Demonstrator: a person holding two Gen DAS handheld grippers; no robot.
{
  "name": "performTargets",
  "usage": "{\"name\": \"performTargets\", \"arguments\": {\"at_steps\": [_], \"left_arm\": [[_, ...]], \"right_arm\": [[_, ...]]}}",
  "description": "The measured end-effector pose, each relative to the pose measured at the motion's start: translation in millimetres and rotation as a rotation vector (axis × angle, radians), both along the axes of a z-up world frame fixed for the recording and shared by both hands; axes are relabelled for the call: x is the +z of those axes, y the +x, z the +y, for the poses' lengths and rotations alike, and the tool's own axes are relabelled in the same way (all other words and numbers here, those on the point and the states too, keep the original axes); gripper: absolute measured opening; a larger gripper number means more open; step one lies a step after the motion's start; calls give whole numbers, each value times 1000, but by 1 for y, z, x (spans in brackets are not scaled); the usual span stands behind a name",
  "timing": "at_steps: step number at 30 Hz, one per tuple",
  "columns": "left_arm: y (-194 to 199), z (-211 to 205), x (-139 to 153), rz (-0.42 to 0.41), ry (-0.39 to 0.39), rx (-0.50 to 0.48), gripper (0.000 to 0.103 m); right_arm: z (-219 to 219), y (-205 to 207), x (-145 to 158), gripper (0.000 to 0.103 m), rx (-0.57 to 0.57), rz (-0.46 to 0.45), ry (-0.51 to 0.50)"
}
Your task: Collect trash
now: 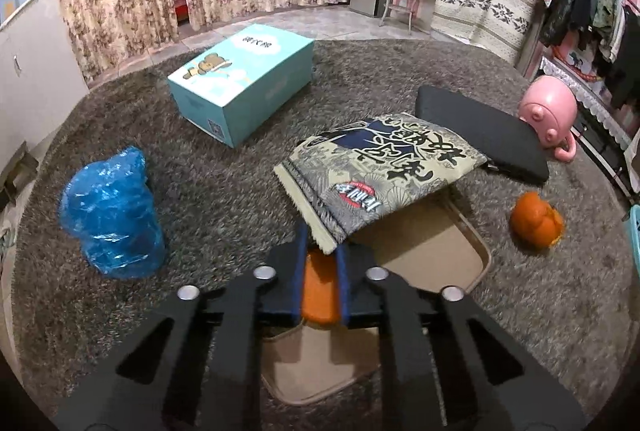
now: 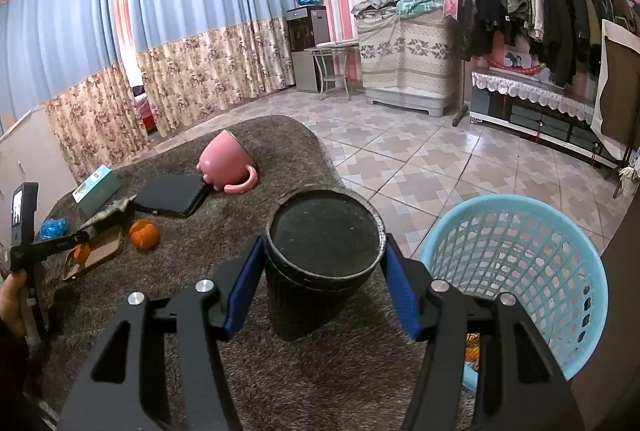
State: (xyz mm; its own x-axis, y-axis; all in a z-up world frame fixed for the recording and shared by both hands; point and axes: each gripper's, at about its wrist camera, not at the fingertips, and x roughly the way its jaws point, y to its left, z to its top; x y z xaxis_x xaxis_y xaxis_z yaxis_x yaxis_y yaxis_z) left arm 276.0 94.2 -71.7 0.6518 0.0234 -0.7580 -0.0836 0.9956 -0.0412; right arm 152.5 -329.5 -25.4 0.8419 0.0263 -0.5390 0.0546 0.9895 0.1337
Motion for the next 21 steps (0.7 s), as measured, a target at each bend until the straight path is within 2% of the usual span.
{"name": "performTargets", "arguments": {"at_steps": [2,4,5,6,8,12,15,16,17,18,21], "left_arm": [[-7,0,1,10,-13,-11,10],[-14,1,1,18,-11,-12,28],[-18,0,2,15,4,-9,47],[-24,-2,3,-3,31,-4,58],[-33,-9,2,-12,75,-13,63],[-37,-11,-11,16,103,-30,63],[-35,-6,-12,12,53,-10,61],[-33,-5,-13,13,31,-7,58],[-32,-2,-12,9,5,-8,46],[-32,-2,-13,10,-7,-11,39],[-36,-7,-7,-10,12,-3,39]], "right_arm": [[0,0,0,59,-1,0,0],[-1,0,0,59,0,-2,1],[-1,0,0,59,0,-2,1],[-1,0,0,59,1,-1,1],[0,0,-1,59,2,0,1],[1,-1,-2,59,4,0,-2],[1,-1,-2,59,1,-1,-2],[1,-1,-1,59,0,-1,-2],[0,-1,-1,59,-3,-2,-2],[0,-1,0,59,-5,-3,-1],[-1,-2,3,59,-14,-8,-8]]}}
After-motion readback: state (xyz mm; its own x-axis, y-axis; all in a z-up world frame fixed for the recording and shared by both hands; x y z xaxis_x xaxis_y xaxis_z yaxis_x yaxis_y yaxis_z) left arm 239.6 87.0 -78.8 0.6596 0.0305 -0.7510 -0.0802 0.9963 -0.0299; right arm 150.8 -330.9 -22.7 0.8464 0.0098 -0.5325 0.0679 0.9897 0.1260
